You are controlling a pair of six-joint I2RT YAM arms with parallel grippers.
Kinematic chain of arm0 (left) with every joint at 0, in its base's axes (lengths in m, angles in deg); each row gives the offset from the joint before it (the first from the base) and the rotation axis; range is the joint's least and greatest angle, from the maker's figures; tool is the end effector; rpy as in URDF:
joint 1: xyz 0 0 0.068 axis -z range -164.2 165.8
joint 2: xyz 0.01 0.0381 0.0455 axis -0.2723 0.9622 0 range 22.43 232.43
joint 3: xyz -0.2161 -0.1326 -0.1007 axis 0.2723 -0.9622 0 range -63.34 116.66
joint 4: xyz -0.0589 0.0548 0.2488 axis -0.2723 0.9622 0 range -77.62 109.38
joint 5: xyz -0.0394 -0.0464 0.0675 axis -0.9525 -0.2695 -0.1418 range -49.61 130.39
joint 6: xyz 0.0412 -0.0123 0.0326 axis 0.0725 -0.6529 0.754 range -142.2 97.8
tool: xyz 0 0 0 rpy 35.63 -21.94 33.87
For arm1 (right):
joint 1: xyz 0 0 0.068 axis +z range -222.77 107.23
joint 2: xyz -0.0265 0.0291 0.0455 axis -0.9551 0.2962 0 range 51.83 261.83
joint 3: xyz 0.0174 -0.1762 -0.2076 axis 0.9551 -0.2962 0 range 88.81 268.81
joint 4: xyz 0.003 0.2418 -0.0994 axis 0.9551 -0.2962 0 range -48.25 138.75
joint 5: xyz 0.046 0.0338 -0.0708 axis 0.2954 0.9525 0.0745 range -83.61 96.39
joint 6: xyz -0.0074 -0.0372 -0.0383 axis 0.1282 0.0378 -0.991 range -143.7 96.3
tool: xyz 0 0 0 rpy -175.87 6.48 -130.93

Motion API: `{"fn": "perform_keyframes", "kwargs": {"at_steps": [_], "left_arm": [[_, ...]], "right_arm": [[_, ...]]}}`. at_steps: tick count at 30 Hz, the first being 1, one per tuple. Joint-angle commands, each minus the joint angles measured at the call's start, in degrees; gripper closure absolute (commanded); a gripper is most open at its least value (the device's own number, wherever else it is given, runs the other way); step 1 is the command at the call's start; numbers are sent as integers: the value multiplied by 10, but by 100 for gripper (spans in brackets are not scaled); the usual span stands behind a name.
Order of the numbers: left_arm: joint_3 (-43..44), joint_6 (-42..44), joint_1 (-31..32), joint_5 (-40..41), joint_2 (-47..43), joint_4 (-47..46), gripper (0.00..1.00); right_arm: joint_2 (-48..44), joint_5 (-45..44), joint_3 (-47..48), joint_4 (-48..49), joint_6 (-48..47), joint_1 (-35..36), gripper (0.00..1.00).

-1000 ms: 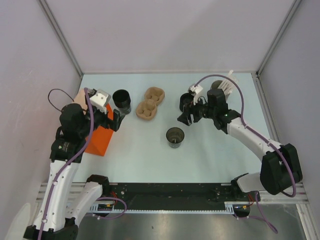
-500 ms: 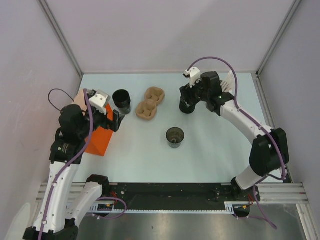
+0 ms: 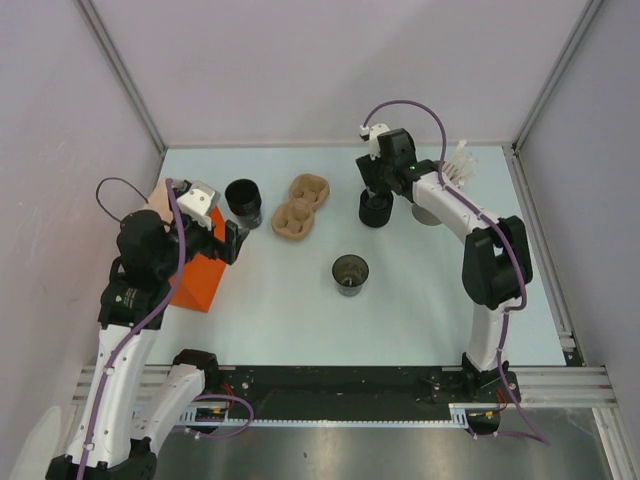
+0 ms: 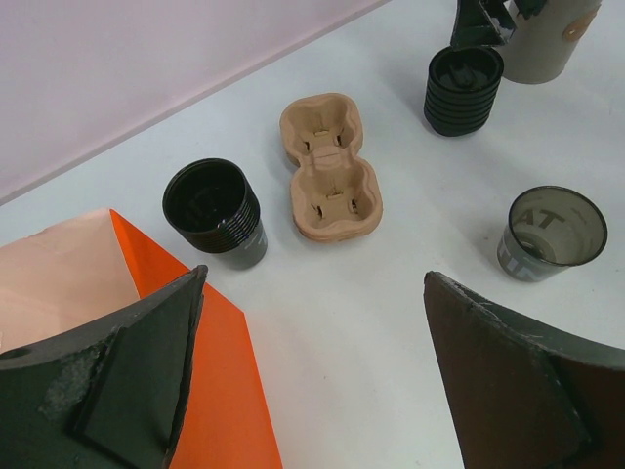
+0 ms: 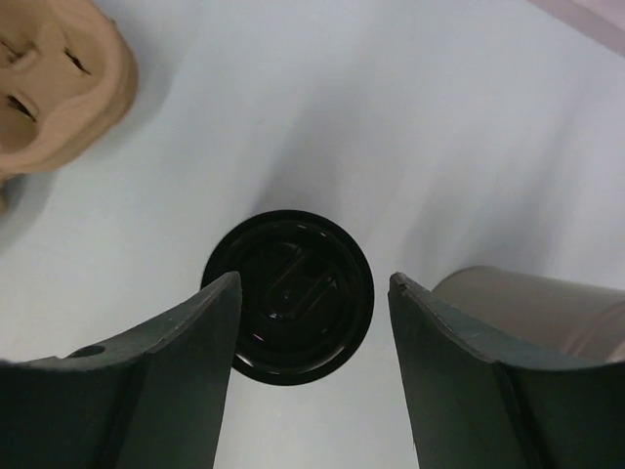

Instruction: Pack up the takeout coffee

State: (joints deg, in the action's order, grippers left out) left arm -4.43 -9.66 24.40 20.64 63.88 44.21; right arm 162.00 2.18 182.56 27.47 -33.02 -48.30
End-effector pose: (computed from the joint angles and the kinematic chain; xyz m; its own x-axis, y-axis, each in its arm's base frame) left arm 0.1386 -0.0331 0.3923 -0.1387 0.2275 -0.9638 0.5066 0.8526 0.1284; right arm 0.4103 0.1838 0.2828 -0.4908 -0.4009 -0.7736 -0.4457 0.8784 -0.1724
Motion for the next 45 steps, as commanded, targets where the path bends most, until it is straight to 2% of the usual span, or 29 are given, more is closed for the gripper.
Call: {"fn": "perform_keyframes", "kwargs": {"at_steps": [1, 25, 30, 37, 45], "left_arm": [[-3, 1, -4, -9, -6, -13, 0], [0, -1, -4, -10, -2, -13, 0], [0, -1, -5, -11, -1, -13, 0], [-3, -1, -7, -11, -1, -14, 0], [-3, -2, -10, -12, -5, -14, 0]], "right_arm": [[22, -41, 42, -42, 16, -2, 35], [67, -33, 50, -78, 29, -21, 51], [65, -22, 48, -76, 35, -26, 52], [3, 24, 35, -51, 31, -24, 49], [-27, 36, 35, -56, 13, 20, 46]]}}
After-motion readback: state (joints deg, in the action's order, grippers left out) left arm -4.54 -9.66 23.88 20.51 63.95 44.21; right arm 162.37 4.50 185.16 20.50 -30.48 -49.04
